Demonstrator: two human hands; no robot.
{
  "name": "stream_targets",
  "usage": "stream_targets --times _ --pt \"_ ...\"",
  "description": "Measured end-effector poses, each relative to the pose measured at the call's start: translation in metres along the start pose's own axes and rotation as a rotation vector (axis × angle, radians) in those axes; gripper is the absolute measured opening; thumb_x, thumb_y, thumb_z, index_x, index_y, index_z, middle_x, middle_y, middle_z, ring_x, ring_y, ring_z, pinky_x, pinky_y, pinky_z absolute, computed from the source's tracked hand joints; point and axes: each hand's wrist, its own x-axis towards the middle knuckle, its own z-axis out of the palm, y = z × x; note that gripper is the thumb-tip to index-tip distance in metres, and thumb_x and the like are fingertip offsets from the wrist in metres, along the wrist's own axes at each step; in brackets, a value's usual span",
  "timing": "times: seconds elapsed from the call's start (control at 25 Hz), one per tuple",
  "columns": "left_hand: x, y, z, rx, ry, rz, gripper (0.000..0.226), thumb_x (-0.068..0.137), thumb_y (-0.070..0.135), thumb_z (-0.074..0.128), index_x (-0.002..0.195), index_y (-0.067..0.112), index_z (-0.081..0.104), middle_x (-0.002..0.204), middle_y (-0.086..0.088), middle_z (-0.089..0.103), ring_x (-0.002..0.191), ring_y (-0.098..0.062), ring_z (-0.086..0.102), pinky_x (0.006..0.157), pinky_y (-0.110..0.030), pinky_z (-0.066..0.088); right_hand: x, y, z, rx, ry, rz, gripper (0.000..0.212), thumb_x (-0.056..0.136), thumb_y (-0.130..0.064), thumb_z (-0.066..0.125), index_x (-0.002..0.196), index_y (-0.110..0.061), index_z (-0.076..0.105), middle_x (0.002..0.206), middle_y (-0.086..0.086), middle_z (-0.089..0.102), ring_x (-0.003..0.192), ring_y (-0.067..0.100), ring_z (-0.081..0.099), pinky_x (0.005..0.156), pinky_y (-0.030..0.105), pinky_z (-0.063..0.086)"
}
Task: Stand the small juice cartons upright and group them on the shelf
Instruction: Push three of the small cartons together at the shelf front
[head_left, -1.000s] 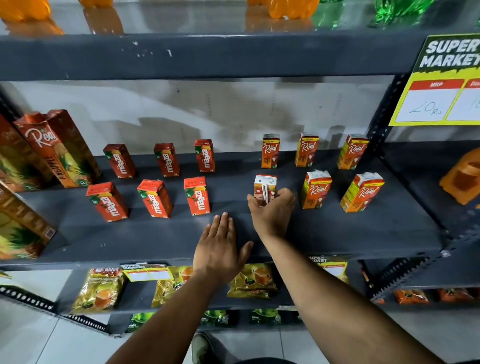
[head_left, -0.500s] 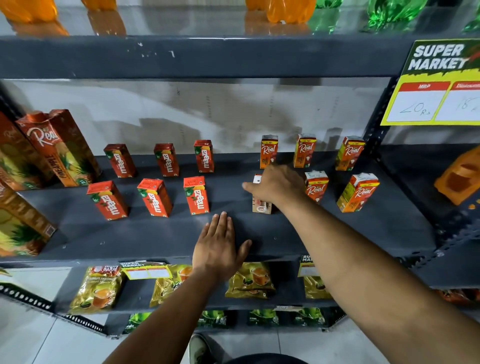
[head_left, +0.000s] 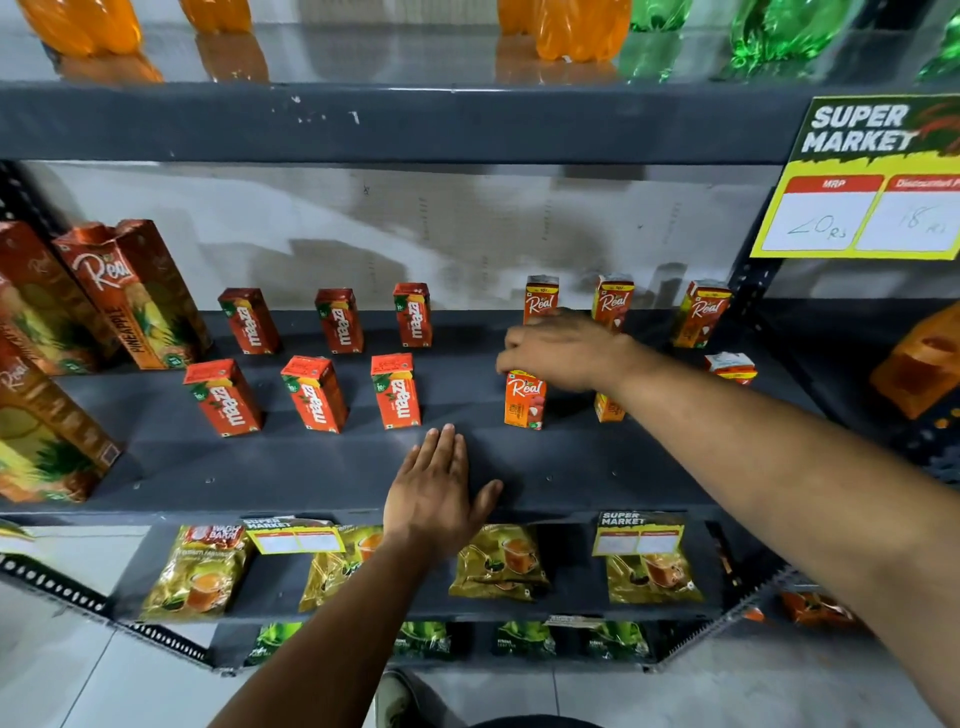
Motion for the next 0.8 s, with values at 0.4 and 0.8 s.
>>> stream_targets --times 0.4,0.8 --pt "0.019 0.009 -0.014 -0.518 0.043 -0.111 0.088 0.078 0.059 0.063 0.145 0.015 0.029 0.149 -0.005 0.037 0.138 -0.025 0.033 0.109 -0.045 0.036 -0.13 0.062 0.048 0.943 0.826 0.817 0.066 0.077 0.01 0.057 0.138 -0.011 0.044 0.137 0.008 0.049 0.126 0.021 0.047 0.101 0.017 0.035" --pt "0.116 0.046 -0.033 -0.865 -0.212 -0.111 0.059 0.071 0.024 0.083 0.122 0.018 0.053 0.11 0.003 0.059 0.106 -0.016 0.054 0.089 -0.029 0.039 -0.153 0.067 0.161 1.362 0.264 1.014 0.042 0.073 -0.004 0.081 0.111 -0.011 0.063 0.104 0.002 0.07 0.096 0.015 0.065 0.102 0.048 0.046"
